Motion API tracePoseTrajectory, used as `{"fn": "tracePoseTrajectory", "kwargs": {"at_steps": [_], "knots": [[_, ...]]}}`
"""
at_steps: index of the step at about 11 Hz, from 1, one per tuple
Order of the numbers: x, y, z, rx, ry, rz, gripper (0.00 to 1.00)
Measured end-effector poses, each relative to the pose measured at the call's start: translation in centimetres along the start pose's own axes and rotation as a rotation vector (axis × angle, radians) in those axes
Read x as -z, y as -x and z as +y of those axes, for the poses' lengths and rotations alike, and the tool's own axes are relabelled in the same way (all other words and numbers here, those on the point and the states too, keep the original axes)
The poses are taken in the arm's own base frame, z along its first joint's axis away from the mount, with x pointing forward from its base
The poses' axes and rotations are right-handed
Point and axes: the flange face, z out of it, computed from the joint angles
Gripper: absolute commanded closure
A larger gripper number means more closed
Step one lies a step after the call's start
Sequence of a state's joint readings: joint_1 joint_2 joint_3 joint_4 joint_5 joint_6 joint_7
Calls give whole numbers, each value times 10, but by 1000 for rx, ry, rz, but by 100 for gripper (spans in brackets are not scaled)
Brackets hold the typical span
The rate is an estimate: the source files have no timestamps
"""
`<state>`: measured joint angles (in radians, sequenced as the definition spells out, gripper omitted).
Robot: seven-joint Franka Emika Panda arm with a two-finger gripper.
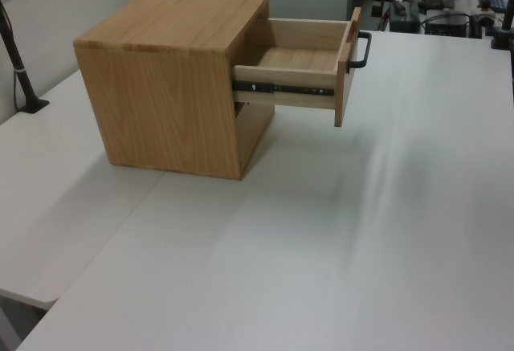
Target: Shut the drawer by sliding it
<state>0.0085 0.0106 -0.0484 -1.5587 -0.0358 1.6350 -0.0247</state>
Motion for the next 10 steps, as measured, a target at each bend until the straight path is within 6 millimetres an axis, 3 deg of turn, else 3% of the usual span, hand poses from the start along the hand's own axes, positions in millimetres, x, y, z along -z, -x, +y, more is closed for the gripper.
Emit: {"fn": "tracePoseTrajectory", "kwargs": {"at_steps": [8,10], "knots": [[-1,0,0,0,0,-2,0],[-4,1,0,100,6,-17,1]]}}
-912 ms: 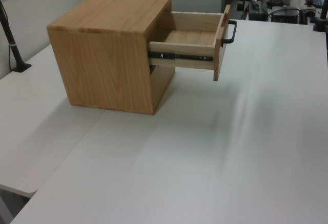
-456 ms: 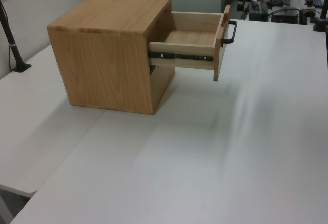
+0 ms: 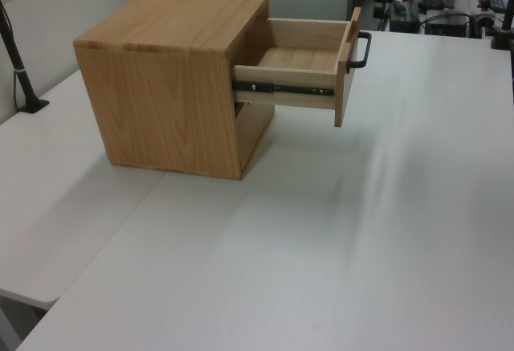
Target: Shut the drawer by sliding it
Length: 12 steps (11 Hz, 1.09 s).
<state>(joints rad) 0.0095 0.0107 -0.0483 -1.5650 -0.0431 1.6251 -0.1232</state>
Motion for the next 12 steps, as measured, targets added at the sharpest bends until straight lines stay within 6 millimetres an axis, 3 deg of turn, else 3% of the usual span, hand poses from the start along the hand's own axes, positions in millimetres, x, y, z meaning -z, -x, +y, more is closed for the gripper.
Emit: {"fn": "tracePoseTrajectory", "kwargs": {"at_steps": [2,3,4,5,6,8,12], "knots": [[-12,4,1,238,14,-51,18],[-17,6,-1,291,16,-77,21],[-22,6,-5,317,30,-96,34],[-30,7,-11,320,38,-114,82],[-37,7,-15,300,37,-126,100],[-50,9,-19,235,28,-152,100],[-70,-1,-52,-55,28,-88,100]]}}
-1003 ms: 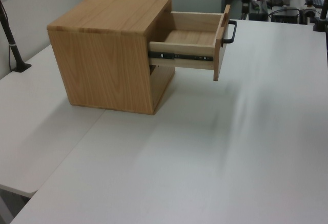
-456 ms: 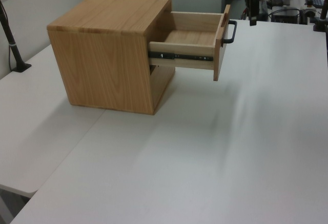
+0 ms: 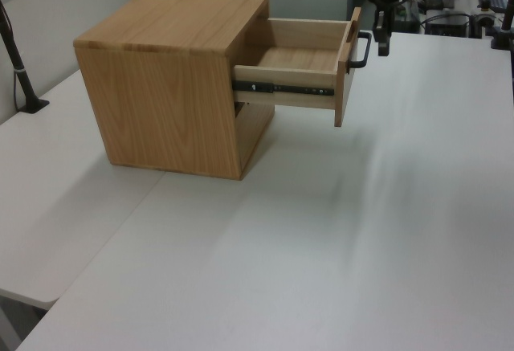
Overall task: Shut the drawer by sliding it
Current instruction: 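Lower the gripper onto the black handle of the open drawer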
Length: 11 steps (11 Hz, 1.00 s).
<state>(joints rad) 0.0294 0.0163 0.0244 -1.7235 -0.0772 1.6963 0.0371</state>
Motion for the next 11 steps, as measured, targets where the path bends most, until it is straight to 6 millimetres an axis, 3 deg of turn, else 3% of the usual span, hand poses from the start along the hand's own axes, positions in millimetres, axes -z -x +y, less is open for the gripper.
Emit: {"fn": "tracePoseTrajectory", "kwargs": {"at_steps": [3,6,11], "knots": [[2,-14,-6,-155,-67,111,100],[2,-40,-10,-202,-92,244,100],[3,-103,-14,-316,-128,392,100]]}}
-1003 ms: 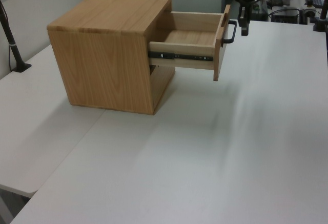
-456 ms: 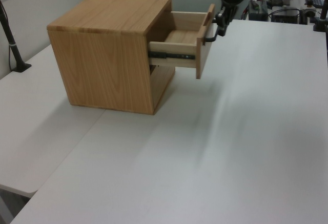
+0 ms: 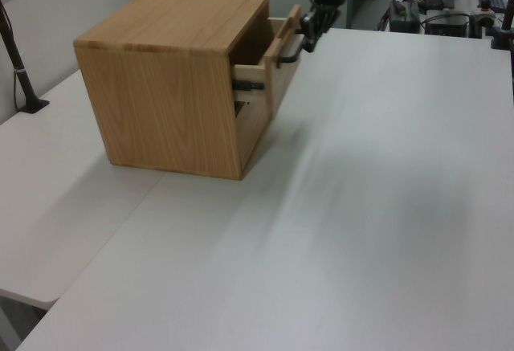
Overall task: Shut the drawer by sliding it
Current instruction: 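Lower the gripper onto the black handle of the open drawer, then push the drawer handle with the gripper into the cabinet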
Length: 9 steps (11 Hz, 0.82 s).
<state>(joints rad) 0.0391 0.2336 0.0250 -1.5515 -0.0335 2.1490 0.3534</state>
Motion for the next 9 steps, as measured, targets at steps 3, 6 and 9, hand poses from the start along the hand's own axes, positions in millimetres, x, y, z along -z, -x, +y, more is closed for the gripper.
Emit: {"fn": "tracePoseTrajectory", "kwargs": {"at_steps": [3,6,9], "knots": [[-11,-26,-8,-78,1,118,100],[-21,-39,-19,-122,28,207,100],[-27,-35,-31,-158,78,248,100]]}}
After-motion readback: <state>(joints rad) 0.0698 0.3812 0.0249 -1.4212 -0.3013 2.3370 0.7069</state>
